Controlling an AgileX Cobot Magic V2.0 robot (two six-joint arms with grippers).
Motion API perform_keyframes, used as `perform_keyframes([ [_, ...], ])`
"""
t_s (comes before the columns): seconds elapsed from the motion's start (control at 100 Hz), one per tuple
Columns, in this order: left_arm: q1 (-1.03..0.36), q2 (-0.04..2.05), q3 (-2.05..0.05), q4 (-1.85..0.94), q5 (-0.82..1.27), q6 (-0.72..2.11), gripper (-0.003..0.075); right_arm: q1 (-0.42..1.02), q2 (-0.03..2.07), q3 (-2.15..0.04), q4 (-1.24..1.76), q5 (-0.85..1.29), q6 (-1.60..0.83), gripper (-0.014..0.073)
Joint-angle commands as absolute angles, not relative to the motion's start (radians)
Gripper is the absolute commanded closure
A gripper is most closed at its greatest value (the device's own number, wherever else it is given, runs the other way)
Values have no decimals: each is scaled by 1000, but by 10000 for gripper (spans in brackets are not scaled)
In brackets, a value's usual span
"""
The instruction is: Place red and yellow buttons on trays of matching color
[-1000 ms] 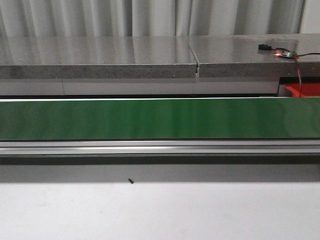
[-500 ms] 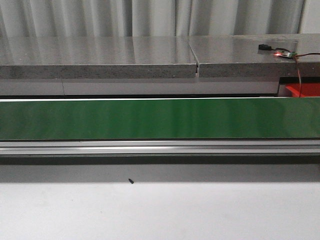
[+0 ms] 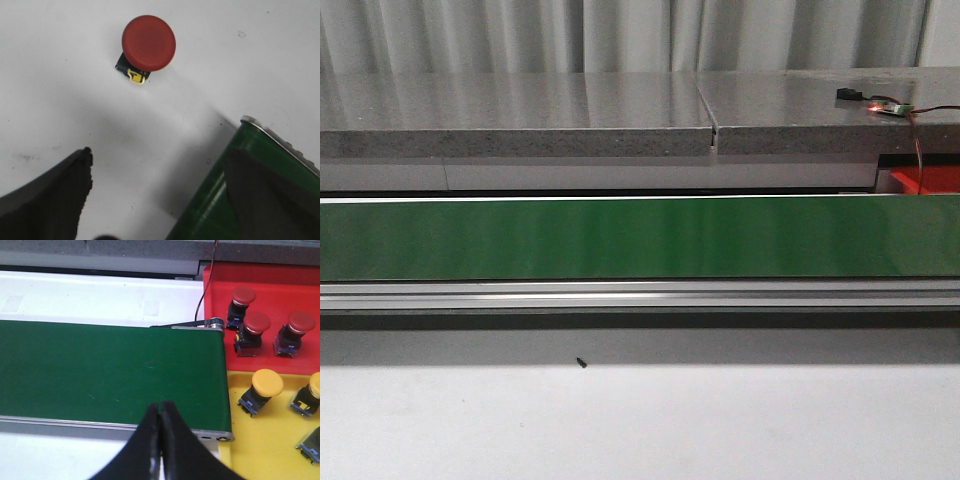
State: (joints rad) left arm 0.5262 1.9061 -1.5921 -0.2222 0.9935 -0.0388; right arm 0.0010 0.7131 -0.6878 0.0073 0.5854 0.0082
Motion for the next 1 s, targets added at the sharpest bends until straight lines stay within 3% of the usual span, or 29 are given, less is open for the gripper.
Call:
perform_keyframes([
  [0.0,528,1885,-1626,-237,924,-36,183,3,708,-713,8,524,0,660],
  [0.77,488,2166,-1820,-250,762,-7,186,3,708,-713,8,524,0,660],
  [0.87,486,2169,-1820,-250,747,0,244,3,708,-713,8,524,0,660],
  [0.99,486,2169,-1820,-250,736,0,378,3,708,-713,8,524,0,660],
])
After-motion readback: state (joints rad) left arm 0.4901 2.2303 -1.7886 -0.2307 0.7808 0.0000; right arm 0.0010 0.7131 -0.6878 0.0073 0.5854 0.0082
